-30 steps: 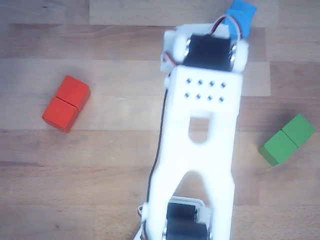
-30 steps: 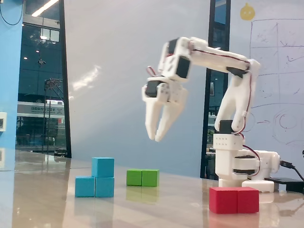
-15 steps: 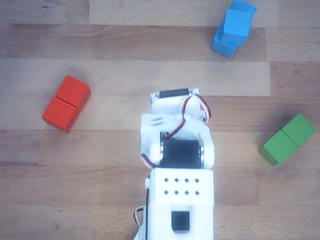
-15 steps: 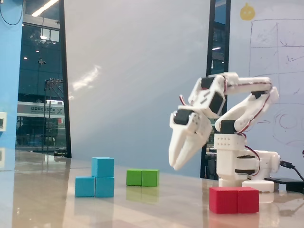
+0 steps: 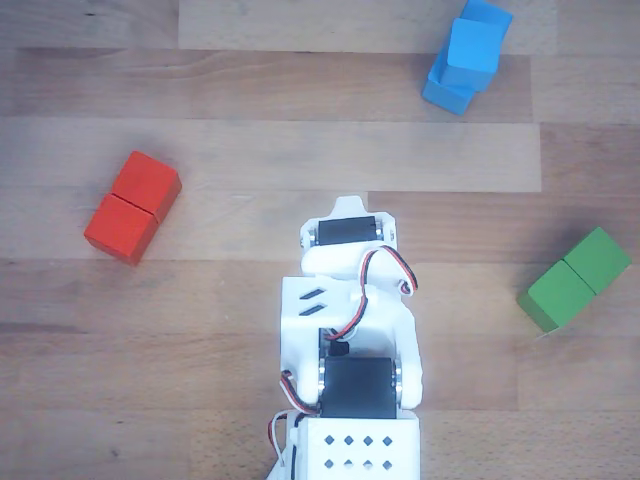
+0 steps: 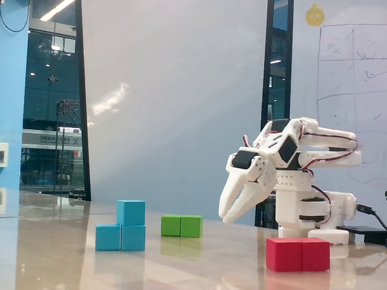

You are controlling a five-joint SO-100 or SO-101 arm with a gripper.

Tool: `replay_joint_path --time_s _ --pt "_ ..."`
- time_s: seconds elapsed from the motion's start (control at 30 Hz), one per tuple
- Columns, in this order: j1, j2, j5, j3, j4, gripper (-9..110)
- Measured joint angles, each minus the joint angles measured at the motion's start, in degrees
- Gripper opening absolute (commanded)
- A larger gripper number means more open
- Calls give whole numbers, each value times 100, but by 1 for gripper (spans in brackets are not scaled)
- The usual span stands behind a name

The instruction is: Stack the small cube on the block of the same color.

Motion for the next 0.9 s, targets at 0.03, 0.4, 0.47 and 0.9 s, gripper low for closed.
replay_joint_path --time_s 0.03,0.4,0.47,0.9 --pt "0 132 0 35 18 2" --pt "0 1679 0 281 1248 2" --pt "0 1679 0 281 1468 2" --pt "0 1679 0 281 1811 2"
